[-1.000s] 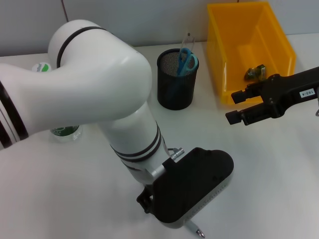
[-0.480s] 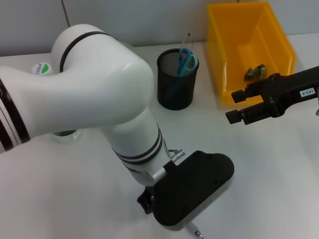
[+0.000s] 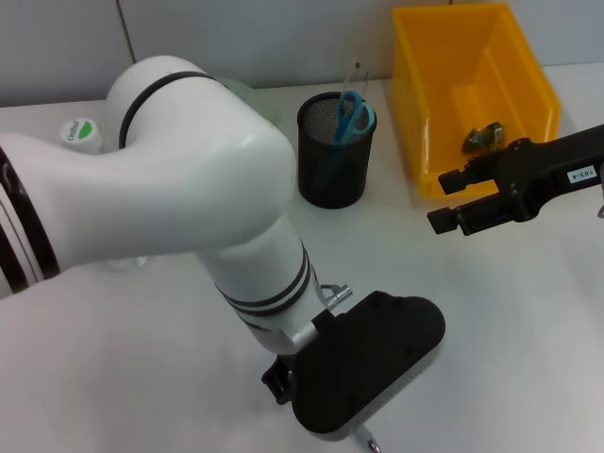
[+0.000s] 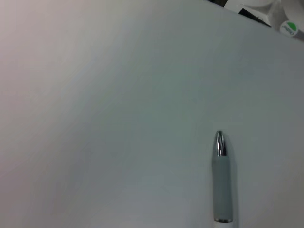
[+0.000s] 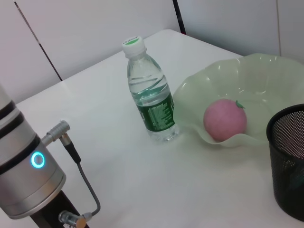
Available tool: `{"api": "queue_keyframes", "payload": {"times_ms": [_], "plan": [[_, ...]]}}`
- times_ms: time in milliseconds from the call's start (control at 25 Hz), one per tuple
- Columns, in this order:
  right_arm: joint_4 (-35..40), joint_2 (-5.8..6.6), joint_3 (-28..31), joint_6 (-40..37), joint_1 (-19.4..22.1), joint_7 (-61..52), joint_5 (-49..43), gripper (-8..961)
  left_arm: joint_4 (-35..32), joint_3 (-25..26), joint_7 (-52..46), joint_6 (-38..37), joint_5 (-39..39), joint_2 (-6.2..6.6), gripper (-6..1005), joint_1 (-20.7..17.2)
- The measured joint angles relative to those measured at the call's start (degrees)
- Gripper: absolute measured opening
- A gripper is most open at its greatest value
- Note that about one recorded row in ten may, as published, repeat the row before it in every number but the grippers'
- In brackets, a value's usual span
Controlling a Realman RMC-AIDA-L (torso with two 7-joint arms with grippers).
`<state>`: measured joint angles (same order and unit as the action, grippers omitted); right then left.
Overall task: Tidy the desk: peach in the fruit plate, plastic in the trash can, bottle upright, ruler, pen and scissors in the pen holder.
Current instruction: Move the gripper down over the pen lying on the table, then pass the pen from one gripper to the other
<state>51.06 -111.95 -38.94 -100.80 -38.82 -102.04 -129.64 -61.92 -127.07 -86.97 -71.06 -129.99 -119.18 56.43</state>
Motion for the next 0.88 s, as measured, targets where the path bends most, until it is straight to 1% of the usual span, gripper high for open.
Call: {"api": "queue_keyframes", "payload": {"times_ms": [400, 680, 760, 880], "plan": [[0.00, 0.07, -0.08, 0.20, -0.03, 0.00, 0.00, 769, 0.04, -0.68, 0.58, 0.15, -0.06, 0.00, 221, -0.16], [0.00, 0.16, -0.09, 0.26, -0.03, 0.00, 0.00, 769, -0.07, -0.74, 1.10, -0.30, -0.32, 0.00, 170, -0.08], [0.01, 0.26, -0.09, 0.27, -0.03, 0.00, 0.00, 769, -0.52, 0.16, 1.27, -0.59, -0.33, 0.00, 156, -0.20], [0.18, 0.32, -0.09, 0.21, -0.09, 0.00, 0.00, 769, -0.85, 3.76, 0.94, -2.22, -0.06, 0.00, 141, -0.24]]}}
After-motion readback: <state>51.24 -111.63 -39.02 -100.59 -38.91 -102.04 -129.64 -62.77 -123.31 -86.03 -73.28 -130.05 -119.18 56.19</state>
